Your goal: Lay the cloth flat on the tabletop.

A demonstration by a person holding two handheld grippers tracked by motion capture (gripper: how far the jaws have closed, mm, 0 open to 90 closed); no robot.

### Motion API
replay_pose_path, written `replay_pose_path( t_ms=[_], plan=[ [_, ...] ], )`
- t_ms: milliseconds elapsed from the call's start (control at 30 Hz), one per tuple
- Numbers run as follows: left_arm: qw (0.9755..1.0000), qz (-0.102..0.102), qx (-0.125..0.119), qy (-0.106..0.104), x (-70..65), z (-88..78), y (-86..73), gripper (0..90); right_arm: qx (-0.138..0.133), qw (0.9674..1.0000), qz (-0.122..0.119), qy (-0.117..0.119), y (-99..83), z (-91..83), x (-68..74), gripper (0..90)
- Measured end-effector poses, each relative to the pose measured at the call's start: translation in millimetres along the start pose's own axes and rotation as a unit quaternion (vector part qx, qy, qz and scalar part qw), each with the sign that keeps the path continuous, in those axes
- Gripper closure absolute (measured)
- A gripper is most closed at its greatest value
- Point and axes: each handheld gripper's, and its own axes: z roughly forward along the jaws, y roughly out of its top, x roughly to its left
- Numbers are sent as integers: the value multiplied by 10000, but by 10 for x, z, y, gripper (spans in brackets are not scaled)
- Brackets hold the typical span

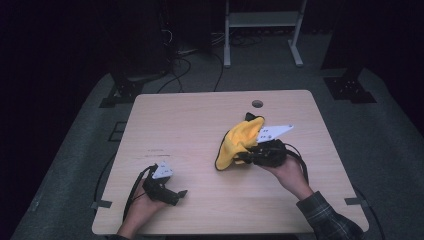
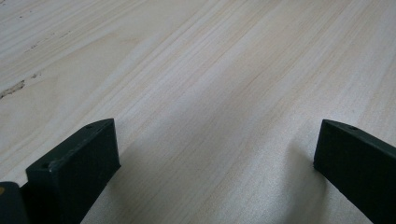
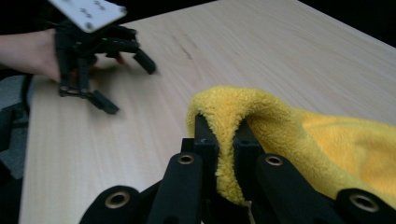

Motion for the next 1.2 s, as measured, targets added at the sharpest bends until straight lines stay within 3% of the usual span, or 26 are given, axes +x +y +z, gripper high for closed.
replay_pose_path(
  t_ms=[33, 267, 333, 467, 567, 667, 700, 733, 867, 1033, 1200],
  plan=[
    [10000, 0, 2, -1, 0, 0, 0, 0, -20, 9998, -53, 171, 41, 51, 87, 834],
    [10000, 2, 0, 0, 0, 0, 0, 0, 9, 9976, -235, 644, 143, 258, 366, 831],
    [10000, 5, 1, 1, 1, 0, 0, 0, 69, 9967, -324, 742, 172, 331, 442, 774],
    [10000, 9, -2, -3, -3, -1, -1, 0, 24, 9966, -323, 756, 190, 345, 443, 597],
    [10000, -1, -11, -5, -4, 1, -2, 0, -141, 9978, -288, 578, 217, 223, 391, 568],
    [10000, -1, -12, -8, -4, 1, -1, 0, -323, 9989, -184, 274, 219, 56, 233, 548],
    [10000, 0, -10, -8, -4, 0, -1, 0, -319, 9994, -88, 42, 180, -27, 104, 541],
    [10000, 0, -10, -8, -4, 0, -1, 0, -319, 9994, -88, 42, 180, -27, 104, 541],
    [10000, -3, -21, 0, -5, 2, -2, 0, -213, 9985, 305, -394, -25, -103, -216, 528],
    [10000, 17, -5, -3, -2, 1, -1, 0, 146, 9936, 783, -798, -356, -32, -586, 527],
    [10000, 15, -6, 0, -2, 1, -2, 0, 585, 9892, 968, -931, -546, 126, -770, 511]
  ],
)
